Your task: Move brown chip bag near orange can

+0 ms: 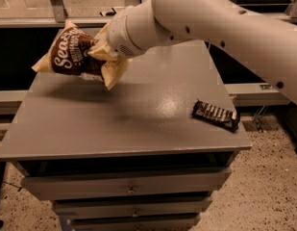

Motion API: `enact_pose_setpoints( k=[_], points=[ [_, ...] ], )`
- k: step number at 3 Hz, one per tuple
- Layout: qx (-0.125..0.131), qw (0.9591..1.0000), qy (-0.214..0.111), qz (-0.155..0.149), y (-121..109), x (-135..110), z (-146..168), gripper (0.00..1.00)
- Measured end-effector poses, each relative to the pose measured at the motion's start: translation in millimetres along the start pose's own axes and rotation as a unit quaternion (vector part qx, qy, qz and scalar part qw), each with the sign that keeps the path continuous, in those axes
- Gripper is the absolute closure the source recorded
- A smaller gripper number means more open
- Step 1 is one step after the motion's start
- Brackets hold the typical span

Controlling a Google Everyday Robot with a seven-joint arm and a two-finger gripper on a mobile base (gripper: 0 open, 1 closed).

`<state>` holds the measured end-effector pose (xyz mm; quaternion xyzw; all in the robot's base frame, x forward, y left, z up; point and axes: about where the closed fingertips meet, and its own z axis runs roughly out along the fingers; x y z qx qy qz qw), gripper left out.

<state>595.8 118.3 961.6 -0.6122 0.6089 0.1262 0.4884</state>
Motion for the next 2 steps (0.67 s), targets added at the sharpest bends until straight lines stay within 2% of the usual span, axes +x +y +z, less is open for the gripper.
enact_pose_setpoints(
  k=[1, 2],
  points=[
    [0.01, 0.9994, 0.032, -0.007, -17.2, 12.5, -17.7, 1.0],
    [0.036, 0.9956, 0.086, -0.001, -55.7, 50.2, -56.1, 1.0]
  ],
)
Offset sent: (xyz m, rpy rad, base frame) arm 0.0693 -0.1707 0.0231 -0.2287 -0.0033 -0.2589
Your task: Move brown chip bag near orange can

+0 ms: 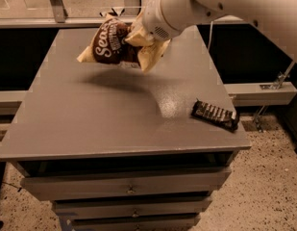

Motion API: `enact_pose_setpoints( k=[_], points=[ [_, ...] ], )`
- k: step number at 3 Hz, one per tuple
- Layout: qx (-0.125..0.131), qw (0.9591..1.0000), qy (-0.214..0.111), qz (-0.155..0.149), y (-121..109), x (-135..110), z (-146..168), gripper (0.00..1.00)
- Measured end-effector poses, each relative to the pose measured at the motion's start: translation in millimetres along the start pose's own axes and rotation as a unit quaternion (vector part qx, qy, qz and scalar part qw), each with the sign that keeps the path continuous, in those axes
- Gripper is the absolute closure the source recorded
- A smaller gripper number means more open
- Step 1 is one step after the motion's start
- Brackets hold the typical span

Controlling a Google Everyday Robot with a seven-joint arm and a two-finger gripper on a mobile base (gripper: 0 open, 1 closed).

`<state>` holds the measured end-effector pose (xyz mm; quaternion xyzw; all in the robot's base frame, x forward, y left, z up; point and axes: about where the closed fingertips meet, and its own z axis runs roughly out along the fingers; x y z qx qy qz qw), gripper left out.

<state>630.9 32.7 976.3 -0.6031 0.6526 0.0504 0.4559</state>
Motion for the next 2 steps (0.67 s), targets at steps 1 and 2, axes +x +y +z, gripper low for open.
enact_pose_setpoints(
  k=[1, 2],
  points=[
    [0.027, 0.9977, 0.057, 0.024, -35.7, 56.1, -26.3, 1.0],
    [0.059, 0.991, 0.103, 0.062, -59.4, 112.4, -51.0, 1.0]
  ],
)
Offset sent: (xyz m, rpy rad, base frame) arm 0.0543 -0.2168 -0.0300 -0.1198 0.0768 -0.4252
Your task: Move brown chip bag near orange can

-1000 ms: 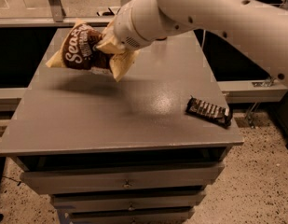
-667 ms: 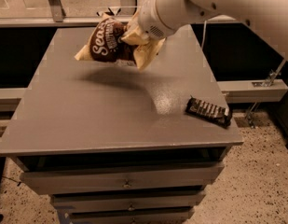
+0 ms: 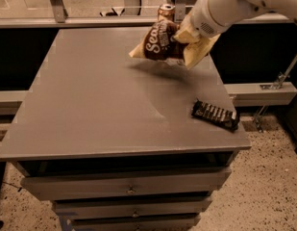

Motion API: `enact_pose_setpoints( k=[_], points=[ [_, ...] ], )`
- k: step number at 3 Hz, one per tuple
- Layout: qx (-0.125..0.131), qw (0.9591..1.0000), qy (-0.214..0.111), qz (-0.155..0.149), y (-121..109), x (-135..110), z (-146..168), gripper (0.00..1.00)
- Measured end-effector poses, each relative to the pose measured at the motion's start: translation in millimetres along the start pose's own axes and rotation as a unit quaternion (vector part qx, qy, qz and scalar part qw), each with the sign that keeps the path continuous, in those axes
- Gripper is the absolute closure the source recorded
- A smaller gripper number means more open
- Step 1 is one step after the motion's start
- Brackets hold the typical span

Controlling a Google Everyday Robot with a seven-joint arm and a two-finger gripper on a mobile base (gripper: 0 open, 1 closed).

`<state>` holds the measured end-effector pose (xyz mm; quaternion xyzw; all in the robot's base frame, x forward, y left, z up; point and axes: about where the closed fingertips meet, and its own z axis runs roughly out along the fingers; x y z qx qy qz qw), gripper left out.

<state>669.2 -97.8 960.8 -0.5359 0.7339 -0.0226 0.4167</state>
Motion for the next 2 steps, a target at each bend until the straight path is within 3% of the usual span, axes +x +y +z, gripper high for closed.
enact_pose_setpoints(
  k=[1, 2],
  points=[
    [0.027, 0.9989, 0.022, 0.03, -25.7, 37.5, -1.4, 1.0],
    [0.05, 0.9973, 0.015, 0.051, -45.7, 53.0, 6.9, 1.0]
  ],
)
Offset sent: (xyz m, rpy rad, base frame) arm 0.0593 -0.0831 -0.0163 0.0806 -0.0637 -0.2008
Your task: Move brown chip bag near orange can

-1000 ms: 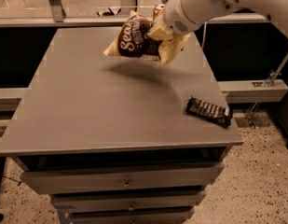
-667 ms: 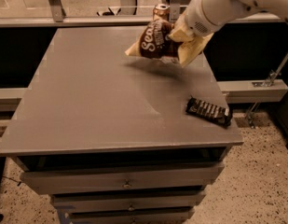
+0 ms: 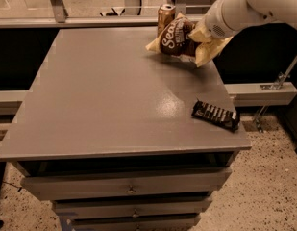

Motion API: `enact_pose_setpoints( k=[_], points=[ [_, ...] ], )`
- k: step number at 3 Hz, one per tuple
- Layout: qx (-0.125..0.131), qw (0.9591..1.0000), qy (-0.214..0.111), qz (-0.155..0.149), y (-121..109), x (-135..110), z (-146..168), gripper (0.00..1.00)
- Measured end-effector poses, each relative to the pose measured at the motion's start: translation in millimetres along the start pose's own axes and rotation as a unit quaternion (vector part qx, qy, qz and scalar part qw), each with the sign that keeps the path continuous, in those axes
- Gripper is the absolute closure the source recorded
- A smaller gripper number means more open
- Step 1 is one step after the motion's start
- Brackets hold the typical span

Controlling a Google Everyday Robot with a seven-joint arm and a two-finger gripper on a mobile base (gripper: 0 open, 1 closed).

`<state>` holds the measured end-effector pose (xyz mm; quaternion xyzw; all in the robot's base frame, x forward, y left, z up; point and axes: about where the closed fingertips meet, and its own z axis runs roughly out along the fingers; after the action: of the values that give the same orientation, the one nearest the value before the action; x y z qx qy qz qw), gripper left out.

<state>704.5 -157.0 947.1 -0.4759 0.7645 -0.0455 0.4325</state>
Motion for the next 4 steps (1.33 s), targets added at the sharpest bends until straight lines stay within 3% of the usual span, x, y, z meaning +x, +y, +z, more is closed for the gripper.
enact_pose_setpoints(
  k=[2, 4],
  points=[
    [0.024, 0.9989, -0.02, 0.035, -24.3, 16.0, 28.7, 1.0],
    [0.029, 0.9975, -0.025, 0.059, -29.5, 29.4, 41.6, 0.59]
  ],
)
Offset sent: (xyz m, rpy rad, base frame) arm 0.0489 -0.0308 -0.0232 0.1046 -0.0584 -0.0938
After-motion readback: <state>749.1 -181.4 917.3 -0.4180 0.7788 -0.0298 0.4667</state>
